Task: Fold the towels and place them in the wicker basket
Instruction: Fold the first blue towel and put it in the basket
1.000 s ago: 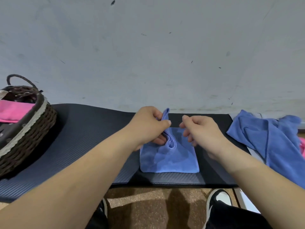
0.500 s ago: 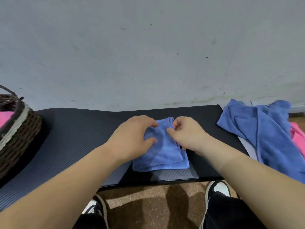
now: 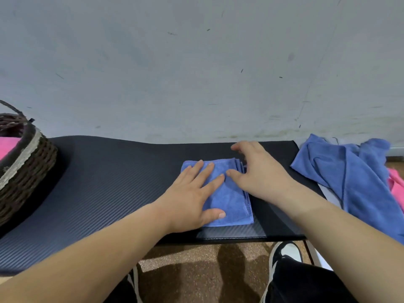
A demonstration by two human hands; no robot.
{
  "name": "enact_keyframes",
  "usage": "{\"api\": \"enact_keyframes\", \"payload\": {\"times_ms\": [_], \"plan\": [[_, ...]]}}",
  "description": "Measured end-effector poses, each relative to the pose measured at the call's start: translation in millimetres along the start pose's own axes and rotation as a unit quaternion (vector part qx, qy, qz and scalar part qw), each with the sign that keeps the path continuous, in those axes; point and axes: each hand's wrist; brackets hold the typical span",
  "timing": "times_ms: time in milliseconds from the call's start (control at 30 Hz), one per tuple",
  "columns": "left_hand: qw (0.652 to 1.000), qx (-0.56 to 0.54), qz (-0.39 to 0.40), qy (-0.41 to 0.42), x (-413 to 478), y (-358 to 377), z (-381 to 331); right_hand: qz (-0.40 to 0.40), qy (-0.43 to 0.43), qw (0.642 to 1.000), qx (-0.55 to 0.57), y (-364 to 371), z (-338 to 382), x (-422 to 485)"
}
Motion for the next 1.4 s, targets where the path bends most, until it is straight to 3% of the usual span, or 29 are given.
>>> {"api": "enact_keyframes", "payload": {"times_ms": [100, 200, 267, 300, 400, 467, 633, 833, 967, 1167, 1400], "plan": [[0.999, -0.010, -0.028, 0.018, -7.4, 0.2, -0.6, 0.108, -0.094, 0.989, -0.041, -0.6, 4.3, -9.9], [0.996, -0.028, -0.073, 0.043, -15.1, -9.5, 3.0, 0.234, -0.083, 0.964, -0.099, 4.5, 0.3, -17.8], [0.985, 0.025, -0.165, 0.045, -19.0, -12.3, 8.3, 0.239, -0.072, 0.964, -0.096, 6.0, -3.7, -18.3], [0.979, 0.054, -0.197, 0.005, -21.5, -14.0, 9.1, 0.232, -0.072, 0.966, -0.085, 6.4, -5.5, -17.6], [0.967, 0.060, -0.172, -0.175, -31.0, -16.1, -1.8, 0.220, -0.076, 0.970, -0.067, 6.9, -7.7, -16.6], [0.961, 0.001, -0.155, -0.231, -32.7, -14.1, -6.7, 0.218, -0.077, 0.970, -0.075, 8.7, -9.1, -16.3], [0.927, -0.209, -0.174, -0.259, -26.5, -20.3, -7.6, 0.227, -0.068, 0.970, -0.058, 13.4, -11.3, -14.8], [0.906, -0.264, -0.217, -0.250, -33.2, -54.5, -3.3, 0.199, -0.082, 0.976, -0.017, 16.1, -2.3, -17.2], [0.922, -0.235, -0.204, -0.229, -40.0, -66.2, -15.1, 0.195, -0.088, 0.977, -0.002, 17.9, -3.4, -16.0], [0.968, -0.163, -0.152, -0.113, -32.1, -59.0, -51.2, 0.187, -0.087, 0.978, -0.014, 18.7, -4.8, -13.2], [0.982, -0.173, -0.074, -0.037, -24.7, -43.0, -37.1, 0.190, -0.078, 0.979, -0.001, 18.8, -25.0, -7.2]]}}
Point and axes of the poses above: each hand's wrist, its own x-axis towards the middle knuckle, its own y-axis out of the palm, z = x × y, and after that the axes turned 10 degrees about -x, right-handed
